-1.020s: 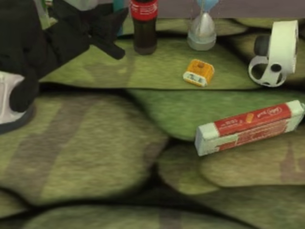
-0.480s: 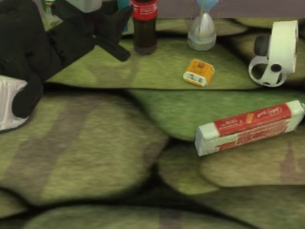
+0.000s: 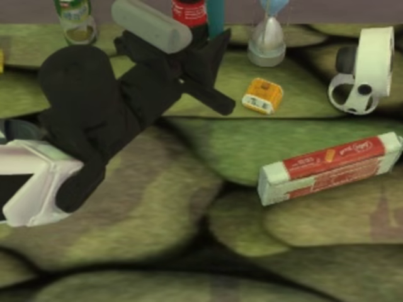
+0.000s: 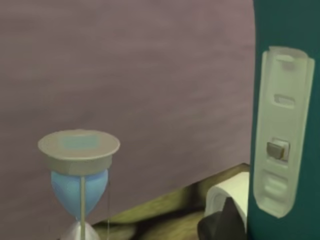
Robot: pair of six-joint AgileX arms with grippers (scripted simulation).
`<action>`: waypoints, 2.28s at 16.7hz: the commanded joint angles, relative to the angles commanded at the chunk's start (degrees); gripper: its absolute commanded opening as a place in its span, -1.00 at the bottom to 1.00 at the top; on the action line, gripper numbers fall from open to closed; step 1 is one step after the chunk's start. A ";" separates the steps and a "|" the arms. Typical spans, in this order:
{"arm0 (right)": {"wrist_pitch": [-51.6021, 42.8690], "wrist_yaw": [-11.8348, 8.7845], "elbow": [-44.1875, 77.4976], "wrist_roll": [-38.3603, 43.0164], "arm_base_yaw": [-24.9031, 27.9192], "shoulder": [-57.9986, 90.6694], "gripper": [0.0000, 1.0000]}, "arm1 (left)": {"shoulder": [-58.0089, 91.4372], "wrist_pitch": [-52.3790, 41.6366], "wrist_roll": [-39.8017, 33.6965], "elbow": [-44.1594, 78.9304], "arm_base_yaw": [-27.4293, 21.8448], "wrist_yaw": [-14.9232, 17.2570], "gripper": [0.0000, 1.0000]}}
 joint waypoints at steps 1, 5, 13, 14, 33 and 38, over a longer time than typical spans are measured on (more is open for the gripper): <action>0.00 0.00 0.00 0.00 0.00 0.00 1.00 | -0.30 0.56 -0.28 -0.43 -0.90 -0.90 -1.00; 0.00 0.00 0.00 0.00 0.00 0.00 1.00 | -0.11 0.60 -0.27 -0.36 -0.97 -1.00 -1.00; 0.04 -0.03 0.07 -0.01 0.07 0.09 1.00 | -0.40 0.75 -0.37 -0.57 -1.19 -1.19 -1.00; 0.29 -0.20 0.54 -0.07 0.52 0.74 1.00 | -0.40 0.75 -0.37 -0.57 -1.19 -1.19 -1.00; 24.53 -11.23 41.23 -3.11 32.96 66.83 1.00 | -0.40 0.75 -0.37 -0.57 -1.19 -1.19 -1.00; 25.00 -11.56 42.21 -3.21 33.95 68.89 1.00 | -0.40 0.75 -0.37 -0.57 -1.19 -1.19 -1.00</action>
